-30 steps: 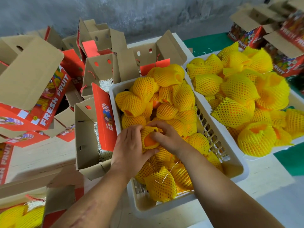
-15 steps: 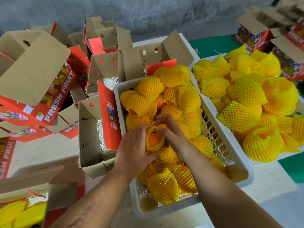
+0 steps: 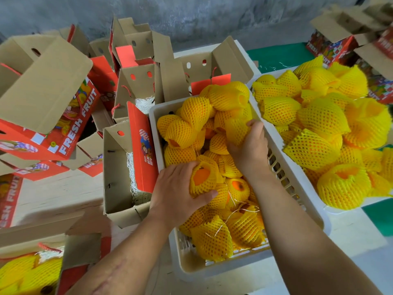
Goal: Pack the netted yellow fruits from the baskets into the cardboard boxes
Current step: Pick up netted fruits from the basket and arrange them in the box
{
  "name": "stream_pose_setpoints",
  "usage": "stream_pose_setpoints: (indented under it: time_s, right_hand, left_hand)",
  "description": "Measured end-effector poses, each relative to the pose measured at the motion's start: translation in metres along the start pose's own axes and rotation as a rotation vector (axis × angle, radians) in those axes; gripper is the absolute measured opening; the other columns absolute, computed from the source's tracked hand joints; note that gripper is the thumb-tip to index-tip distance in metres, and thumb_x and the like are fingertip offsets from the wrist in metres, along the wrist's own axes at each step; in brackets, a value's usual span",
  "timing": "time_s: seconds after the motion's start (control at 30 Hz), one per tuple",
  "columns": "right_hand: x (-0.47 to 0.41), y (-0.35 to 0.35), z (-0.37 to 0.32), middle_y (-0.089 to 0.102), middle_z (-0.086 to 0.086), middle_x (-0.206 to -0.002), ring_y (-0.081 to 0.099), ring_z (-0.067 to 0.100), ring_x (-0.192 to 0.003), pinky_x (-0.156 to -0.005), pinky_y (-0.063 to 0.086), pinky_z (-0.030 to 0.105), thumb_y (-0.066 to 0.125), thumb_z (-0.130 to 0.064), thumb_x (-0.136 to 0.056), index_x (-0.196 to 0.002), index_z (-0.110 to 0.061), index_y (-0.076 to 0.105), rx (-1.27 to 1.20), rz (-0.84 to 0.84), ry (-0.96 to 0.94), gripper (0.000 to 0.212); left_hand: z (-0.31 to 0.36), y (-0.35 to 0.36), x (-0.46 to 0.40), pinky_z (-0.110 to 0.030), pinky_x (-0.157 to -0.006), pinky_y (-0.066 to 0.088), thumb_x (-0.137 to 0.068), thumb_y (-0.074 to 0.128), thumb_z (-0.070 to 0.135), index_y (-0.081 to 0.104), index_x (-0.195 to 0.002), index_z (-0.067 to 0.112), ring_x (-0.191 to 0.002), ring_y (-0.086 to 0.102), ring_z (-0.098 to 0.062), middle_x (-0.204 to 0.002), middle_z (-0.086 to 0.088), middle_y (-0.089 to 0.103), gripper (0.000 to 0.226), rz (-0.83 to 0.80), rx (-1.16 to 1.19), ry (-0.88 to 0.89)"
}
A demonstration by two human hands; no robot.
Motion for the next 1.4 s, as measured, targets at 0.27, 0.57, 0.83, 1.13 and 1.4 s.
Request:
stream_pose_setpoints:
  time_s: [0.27,0.57,0.83,1.13,1.4]
  right_hand:
    - [0.078,-0.003,0.002,0.06,-0.005,-0.13,0.065,0.015,-0.11,-0.081,0.06,0.029,0.09,-0.029,-0.077,-0.148,-0.04,0.036,-0.682,-0.16,0.284,0.09]
    - [0.129,-0.011,-0.025,0.077,0.002,-0.11,0.075,0.024,-0.099,-0.078,0.063,0.041,0.075,-0.019,-0.09,-0.126,-0.032,0.065,-0.857,-0.359,0.205,0.04]
    - [0.197,0.004,-0.101,0.075,-0.007,-0.115,0.07,0.011,-0.108,-0.085,0.056,0.023,0.06,-0.035,-0.093,-0.121,-0.037,0.07,-0.814,-0.304,0.015,0.029]
    - [0.303,0.102,-0.213,0.072,-0.007,-0.106,0.069,0.009,-0.099,-0.077,0.055,0.028,0.053,-0.042,-0.069,-0.114,-0.045,0.065,-0.745,-0.481,0.049,0.047]
    - [0.374,0.211,-0.267,0.072,0.009,-0.106,0.07,0.029,-0.098,-0.081,0.061,0.049,0.067,-0.039,-0.062,-0.113,-0.028,0.067,-0.604,-0.507,0.205,0.053]
  left_hand:
    - [0.0,-0.001,0.001,-0.039,-0.102,0.042,-0.09,0.034,0.086,0.039,-0.142,0.026,-0.119,0.044,-0.012,-0.131,-0.003,0.061,0.08,0.026,0.175,-0.088]
    - [0.02,-0.03,0.025,-0.025,-0.083,0.056,-0.081,0.062,0.064,0.061,-0.119,0.04,-0.097,0.065,0.004,-0.105,0.024,0.069,0.044,0.115,0.733,-0.269]
    - [-0.012,-0.09,0.083,-0.021,-0.058,0.056,-0.096,0.07,0.031,0.075,-0.102,0.028,-0.073,0.073,-0.009,-0.083,0.006,0.078,0.008,0.253,1.279,-0.65]
    - [-0.148,-0.174,0.186,-0.029,-0.065,0.057,-0.095,0.068,0.035,0.073,-0.11,0.022,-0.091,0.073,-0.019,-0.1,-0.002,0.078,0.02,0.304,1.418,-0.803]
    - [-0.285,-0.238,0.266,-0.017,-0.067,0.054,-0.083,0.07,0.053,0.077,-0.097,0.041,-0.085,0.071,0.0,-0.089,0.019,0.076,0.02,0.353,0.926,-0.679]
Point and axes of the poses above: each hand's wrist, its own x-axis away from the middle knuckle, its own y-axis out of the palm, z = x × y, the point moved 2 cm from there along -x, towards the middle knuckle
